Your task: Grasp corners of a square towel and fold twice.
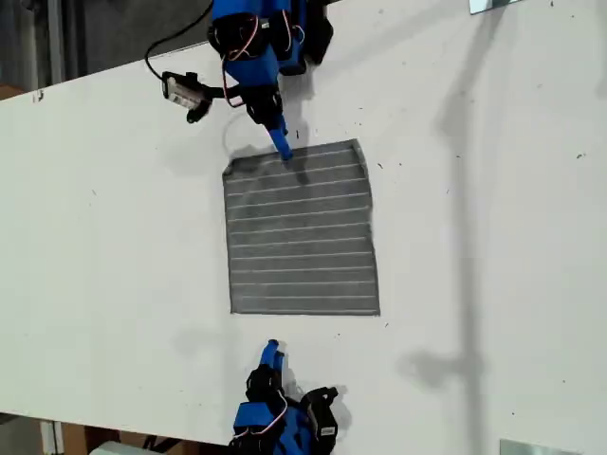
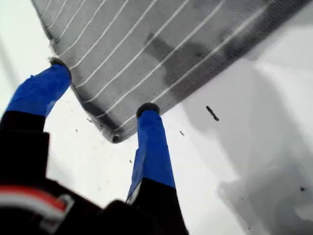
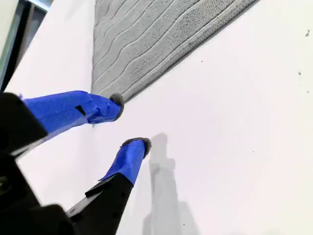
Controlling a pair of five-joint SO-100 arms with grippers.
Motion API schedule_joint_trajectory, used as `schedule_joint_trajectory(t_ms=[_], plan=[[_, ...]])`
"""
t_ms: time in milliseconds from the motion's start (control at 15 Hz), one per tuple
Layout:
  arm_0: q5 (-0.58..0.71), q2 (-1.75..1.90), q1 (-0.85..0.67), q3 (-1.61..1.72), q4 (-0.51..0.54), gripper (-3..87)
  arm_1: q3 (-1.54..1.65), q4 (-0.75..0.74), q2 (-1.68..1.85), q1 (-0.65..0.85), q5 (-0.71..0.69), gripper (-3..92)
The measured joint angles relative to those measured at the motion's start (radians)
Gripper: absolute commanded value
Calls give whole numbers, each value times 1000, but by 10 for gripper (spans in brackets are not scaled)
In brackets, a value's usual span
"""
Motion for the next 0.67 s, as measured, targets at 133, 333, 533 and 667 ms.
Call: schedule_joint_trajectory(t_ms=[133, 333, 533, 667], plan=[[0, 0, 3, 0, 0, 137, -167, -54, -419, -63, -23, 340], [0, 0, 8, 3, -3, 137, -144, -117, -586, -218, 71, 343], [0, 0, 8, 5, -3, 137, -126, -172, -598, -376, 209, 340], [0, 0, 8, 5, -3, 135, -126, -241, -658, -465, 281, 340]])
